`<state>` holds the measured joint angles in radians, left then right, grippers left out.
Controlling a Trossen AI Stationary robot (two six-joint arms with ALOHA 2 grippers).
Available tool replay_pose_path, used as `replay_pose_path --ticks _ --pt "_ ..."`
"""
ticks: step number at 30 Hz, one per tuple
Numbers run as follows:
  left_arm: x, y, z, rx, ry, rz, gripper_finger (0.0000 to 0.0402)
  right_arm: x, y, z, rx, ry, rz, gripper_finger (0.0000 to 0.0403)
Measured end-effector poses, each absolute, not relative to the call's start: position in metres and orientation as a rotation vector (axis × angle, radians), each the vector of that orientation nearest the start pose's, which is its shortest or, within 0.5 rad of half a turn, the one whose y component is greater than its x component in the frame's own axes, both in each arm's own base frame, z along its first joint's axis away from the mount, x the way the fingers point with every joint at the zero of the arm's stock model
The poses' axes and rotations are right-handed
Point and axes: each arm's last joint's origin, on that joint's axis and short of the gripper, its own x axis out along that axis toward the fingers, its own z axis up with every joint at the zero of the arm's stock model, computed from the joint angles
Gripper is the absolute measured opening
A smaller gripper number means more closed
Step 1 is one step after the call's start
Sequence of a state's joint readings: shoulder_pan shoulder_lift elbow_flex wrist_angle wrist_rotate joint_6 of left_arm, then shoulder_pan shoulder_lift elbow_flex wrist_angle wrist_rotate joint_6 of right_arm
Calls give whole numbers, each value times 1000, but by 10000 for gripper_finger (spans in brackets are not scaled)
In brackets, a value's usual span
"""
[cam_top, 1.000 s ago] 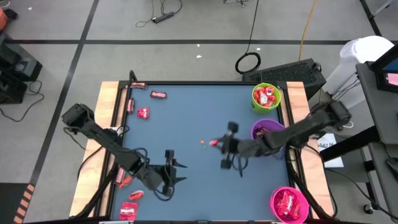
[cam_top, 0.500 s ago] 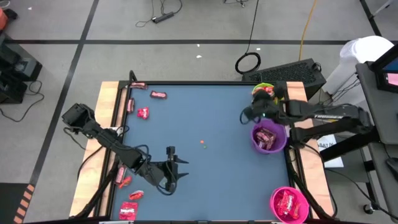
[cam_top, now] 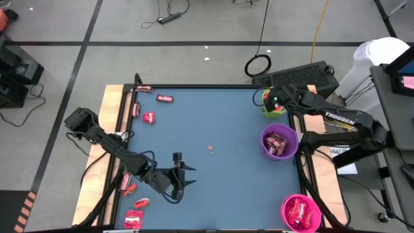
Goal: Organize candy in baskets
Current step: Put the orange chocolate bar into the green bucket
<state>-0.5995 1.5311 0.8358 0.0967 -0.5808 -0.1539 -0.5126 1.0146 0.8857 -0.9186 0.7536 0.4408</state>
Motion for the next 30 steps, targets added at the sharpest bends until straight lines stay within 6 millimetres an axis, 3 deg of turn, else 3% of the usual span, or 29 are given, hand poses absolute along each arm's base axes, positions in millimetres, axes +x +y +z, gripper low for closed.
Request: replay_pose_path --ticks 7,13,23,30 --pt "267 -163 205 182 496 20 212 131 -112 249 277 882 -1453 50" --pt "267 -163 205 182 495 22 212 126 -115 238 357 905 -1439 58" --pt "268 -161 205 176 490 28 212 129 -117 239 374 891 -1388 169" --pt "268 -161 205 177 491 28 212 151 -105 259 371 773 -1149 196"
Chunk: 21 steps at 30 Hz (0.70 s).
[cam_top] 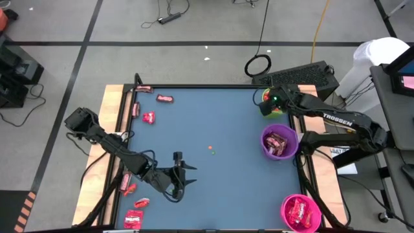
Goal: Organize candy in baskets
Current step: Put the orange chocolate bar into the green bucket
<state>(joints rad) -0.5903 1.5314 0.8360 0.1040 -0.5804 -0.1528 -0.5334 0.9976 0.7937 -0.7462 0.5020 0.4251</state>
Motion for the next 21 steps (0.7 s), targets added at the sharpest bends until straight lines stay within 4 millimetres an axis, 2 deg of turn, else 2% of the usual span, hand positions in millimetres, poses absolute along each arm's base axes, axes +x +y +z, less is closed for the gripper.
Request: replay_pose_path --ticks 8,12,17,21 --pt "271 -157 205 149 494 40 212 196 -56 275 281 546 -780 189" --pt "269 -157 201 150 556 -48 212 218 -25 280 249 447 -603 189" --pt "251 -169 199 92 809 -162 212 238 11 275 201 411 -437 189" --pt "227 -180 207 -88 1127 -129 212 248 29 265 173 441 -374 189"
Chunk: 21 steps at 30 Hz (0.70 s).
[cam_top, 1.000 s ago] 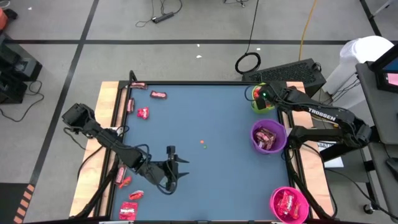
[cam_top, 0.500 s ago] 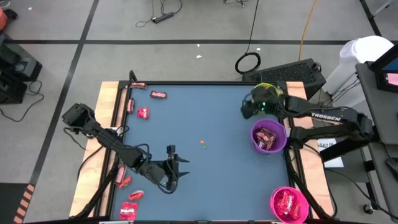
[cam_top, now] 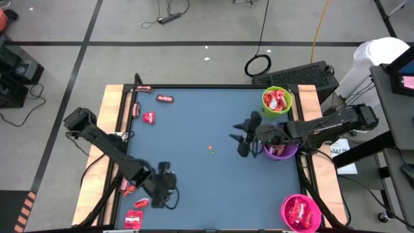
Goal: Organize candy in baskets
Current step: Put the orange chocolate bar into the green bucket
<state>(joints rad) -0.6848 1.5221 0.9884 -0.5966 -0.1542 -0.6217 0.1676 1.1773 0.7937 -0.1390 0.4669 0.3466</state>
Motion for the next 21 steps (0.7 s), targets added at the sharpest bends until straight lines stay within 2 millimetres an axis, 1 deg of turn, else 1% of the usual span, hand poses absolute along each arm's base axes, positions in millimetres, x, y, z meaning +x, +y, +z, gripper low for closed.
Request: replay_pose_path --ticks 3,5,8,11,16,19,21 --pt "204 -186 210 -278 1375 -8 212 254 35 257 159 466 -359 189" --pt "189 -190 208 -370 1501 88 212 257 37 252 153 483 -358 189" --pt "174 -192 199 -417 1585 221 212 261 38 248 157 487 -360 189" --pt "167 -189 185 -450 1645 349 212 262 38 247 158 488 -355 189" --pt "155 -185 157 -515 1890 460 212 263 39 248 156 474 -350 190" --pt "152 -184 146 -505 1937 491 212 263 38 248 137 476 -349 190" --pt "151 -183 142 -499 1953 506 212 263 38 248 134 477 -349 190"
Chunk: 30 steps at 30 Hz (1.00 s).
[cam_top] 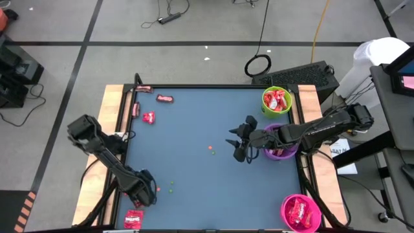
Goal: Organize candy in baskets
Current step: Put the orange chocolate bar into the green bucket
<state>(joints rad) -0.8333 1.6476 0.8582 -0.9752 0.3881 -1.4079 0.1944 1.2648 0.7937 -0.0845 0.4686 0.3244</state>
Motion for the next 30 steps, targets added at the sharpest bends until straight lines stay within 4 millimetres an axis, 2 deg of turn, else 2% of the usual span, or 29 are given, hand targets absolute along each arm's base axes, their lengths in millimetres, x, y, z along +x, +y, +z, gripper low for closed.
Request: replay_pose_path --ticks 5,14,17,22,30 --pt "153 -184 138 -477 1959 472 194 263 38 248 134 476 -349 190" --pt "155 -184 138 -435 1969 386 73 263 39 248 137 475 -347 190" --pt "158 -184 143 -400 1976 325 46 263 43 248 135 475 -329 189" --pt "165 -185 168 -303 1881 318 47 269 61 246 116 444 -236 189" --pt "189 -193 199 -57 1461 238 60 295 95 224 100 372 -36 190"
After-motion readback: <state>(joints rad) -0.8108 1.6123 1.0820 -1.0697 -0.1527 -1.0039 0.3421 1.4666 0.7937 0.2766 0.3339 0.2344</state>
